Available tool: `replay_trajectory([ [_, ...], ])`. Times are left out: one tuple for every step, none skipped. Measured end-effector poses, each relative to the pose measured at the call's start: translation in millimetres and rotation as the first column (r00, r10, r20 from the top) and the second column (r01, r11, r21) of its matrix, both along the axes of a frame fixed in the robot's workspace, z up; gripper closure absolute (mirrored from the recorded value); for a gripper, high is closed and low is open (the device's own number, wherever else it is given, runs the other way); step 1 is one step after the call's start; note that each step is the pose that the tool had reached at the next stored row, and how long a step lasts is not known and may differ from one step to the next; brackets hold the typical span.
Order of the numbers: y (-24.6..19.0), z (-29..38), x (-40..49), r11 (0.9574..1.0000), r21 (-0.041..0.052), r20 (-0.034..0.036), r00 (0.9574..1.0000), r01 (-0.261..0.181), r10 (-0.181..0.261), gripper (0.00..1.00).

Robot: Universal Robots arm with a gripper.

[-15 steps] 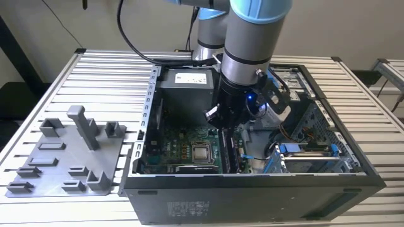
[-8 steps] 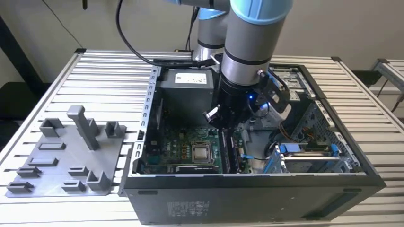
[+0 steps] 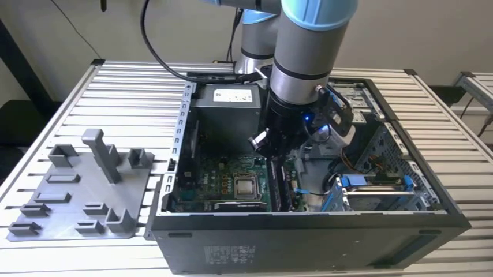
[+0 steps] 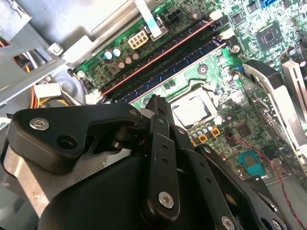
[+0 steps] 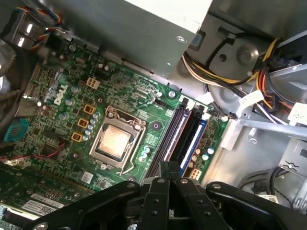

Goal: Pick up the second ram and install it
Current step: 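Press down the second ram until it locks into place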

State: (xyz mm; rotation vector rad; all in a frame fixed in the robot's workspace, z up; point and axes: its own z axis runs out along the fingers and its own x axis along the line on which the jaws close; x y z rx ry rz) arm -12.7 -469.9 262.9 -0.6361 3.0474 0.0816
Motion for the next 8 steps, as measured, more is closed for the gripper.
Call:
replay_trajectory([
  [0.0, 0.0, 0.0, 1.0, 0.0007, 0.0, 1.0, -0.004, 0.004, 0.89],
  [0.0, 0.0, 0.0, 1.0, 0.0016, -0.0001, 1.0, -0.009, 0.009, 0.89],
  [0.0, 0.0, 0.0, 0.9999, 0.0026, 0.0, 0.9999, -0.014, 0.014, 0.89],
  [0.0, 0.0, 0.0, 0.9998, 0.0034, 0.0, 0.9998, -0.019, 0.019, 0.89],
  [0.0, 0.0, 0.0, 0.9997, 0.0038, 0.0001, 0.9997, -0.025, 0.025, 0.89],
  [0.0, 0.0, 0.0, 0.9995, 0.0041, 0.0001, 0.9995, -0.031, 0.031, 0.89],
  [0.0, 0.0, 0.0, 0.9993, 0.0045, 0.0, 0.9993, -0.038, 0.038, 0.89],
  [0.0, 0.0, 0.0, 0.999, 0.0052, 0.0001, 0.9991, -0.044, 0.044, 0.89],
])
